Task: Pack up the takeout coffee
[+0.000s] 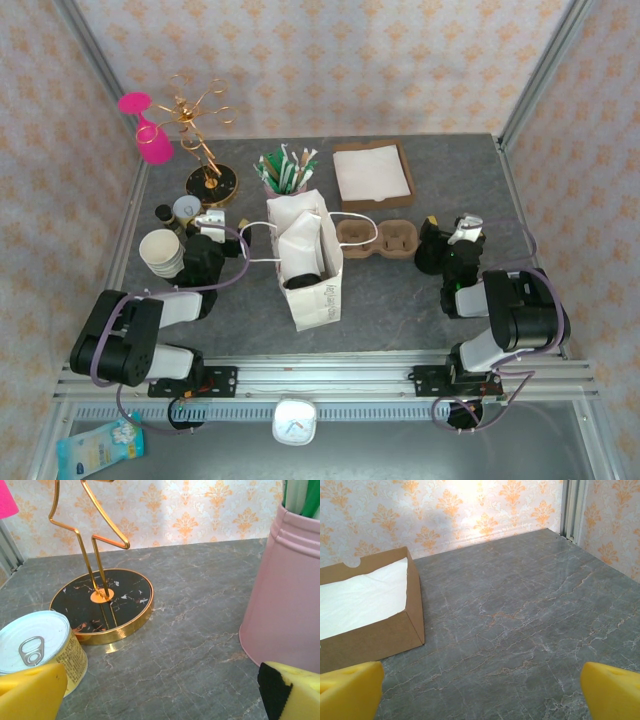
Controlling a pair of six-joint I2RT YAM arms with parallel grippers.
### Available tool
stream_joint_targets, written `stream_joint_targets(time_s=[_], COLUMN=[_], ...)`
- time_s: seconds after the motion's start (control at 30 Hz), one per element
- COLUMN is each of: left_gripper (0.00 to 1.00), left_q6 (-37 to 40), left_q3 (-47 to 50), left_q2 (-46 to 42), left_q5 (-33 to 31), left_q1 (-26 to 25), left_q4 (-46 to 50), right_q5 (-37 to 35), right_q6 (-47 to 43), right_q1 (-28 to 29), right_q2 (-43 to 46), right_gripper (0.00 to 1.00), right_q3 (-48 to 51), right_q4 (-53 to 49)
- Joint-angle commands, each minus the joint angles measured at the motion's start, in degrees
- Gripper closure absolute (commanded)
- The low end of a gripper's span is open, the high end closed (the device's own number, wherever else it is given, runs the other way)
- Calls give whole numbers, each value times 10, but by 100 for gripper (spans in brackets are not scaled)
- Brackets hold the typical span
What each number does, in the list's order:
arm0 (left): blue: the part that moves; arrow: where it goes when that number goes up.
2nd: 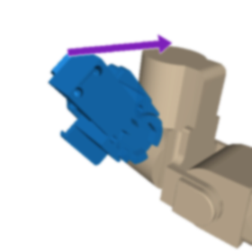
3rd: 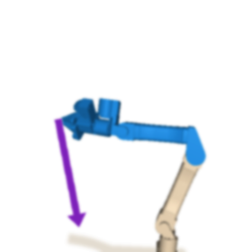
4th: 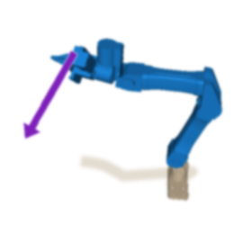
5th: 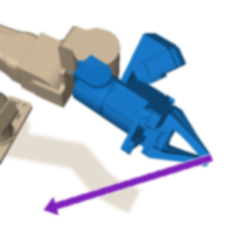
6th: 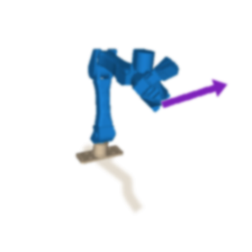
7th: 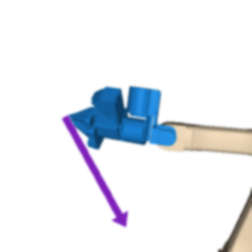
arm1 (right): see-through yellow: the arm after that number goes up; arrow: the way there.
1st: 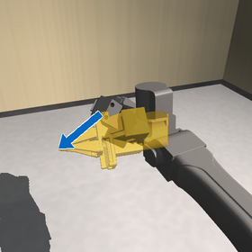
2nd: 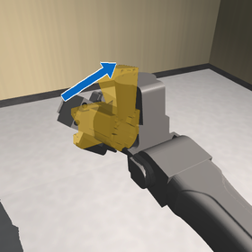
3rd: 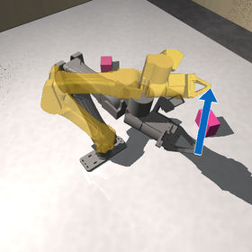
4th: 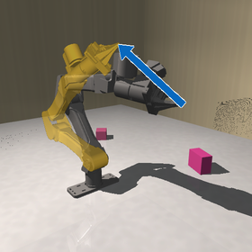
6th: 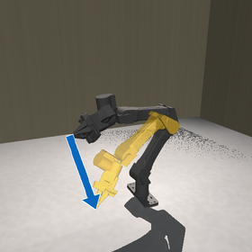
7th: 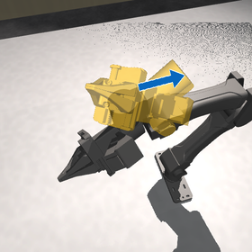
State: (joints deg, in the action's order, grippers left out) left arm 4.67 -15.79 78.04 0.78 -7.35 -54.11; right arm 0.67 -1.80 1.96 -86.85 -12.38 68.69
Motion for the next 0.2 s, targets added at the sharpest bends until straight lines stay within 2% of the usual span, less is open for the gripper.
stream_joint_targets(time_s=[0.0, 0.17], left_gripper=[1, 1], left_q6=[13, 23], left_q3=[-8, -14], left_q2=[11, 20], left_q5=[17, 25], left_q1=[9, 13], left_q4=[-32, -30], right_q5=[-3, -3], right_q6=[-8, -7], right_q1=[1, 1], right_q2=[-7, -4], right_gripper=[0, 0], right_q3=[-12, -9], right_q4=[17, 21])
